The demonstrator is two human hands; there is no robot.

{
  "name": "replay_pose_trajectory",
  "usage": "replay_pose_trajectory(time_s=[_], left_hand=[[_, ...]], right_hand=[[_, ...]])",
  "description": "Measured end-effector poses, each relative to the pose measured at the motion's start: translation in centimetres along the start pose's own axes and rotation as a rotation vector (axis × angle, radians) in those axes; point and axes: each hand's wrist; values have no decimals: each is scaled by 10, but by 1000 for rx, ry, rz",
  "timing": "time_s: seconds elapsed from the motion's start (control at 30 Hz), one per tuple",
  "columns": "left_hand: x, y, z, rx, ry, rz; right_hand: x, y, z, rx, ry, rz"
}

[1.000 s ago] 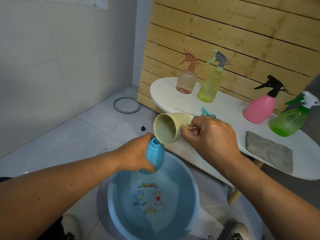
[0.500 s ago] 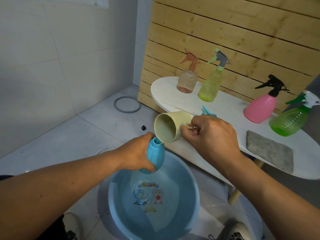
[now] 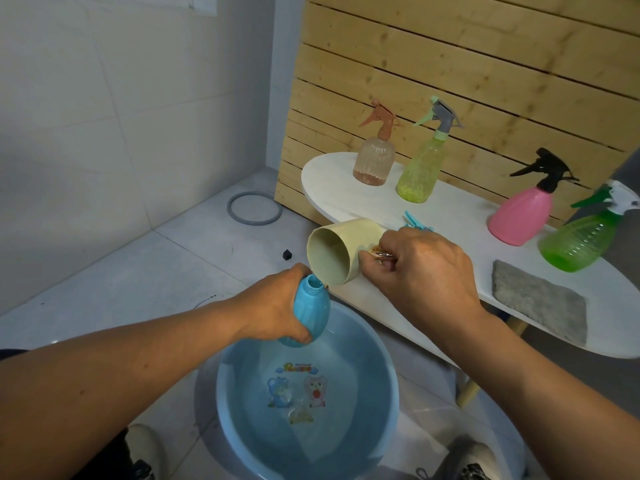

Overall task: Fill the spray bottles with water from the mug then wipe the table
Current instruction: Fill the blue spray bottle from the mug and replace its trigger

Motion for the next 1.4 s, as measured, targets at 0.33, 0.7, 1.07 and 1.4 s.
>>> replay_pose_trajectory(time_s=[0.33, 0.7, 1.07, 1.4], left_hand=[[0, 0, 0, -4, 10, 0], [2, 1, -1, -5, 7, -2], [4, 1, -2, -2, 21, 4], [4, 2, -2, -1, 18, -5]], right_hand=[[4, -2, 0, 9, -13, 20], [4, -2, 3, 17, -56, 72], [4, -1, 4, 5, -92, 113], [5, -1, 4, -63, -225, 182]])
Point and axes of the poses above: each hand's wrist, its own z-axis away from the middle knuckle, its own y-axis out of the palm, x = y × z, and after that the axes turned 6 degrees about -z, right-handed
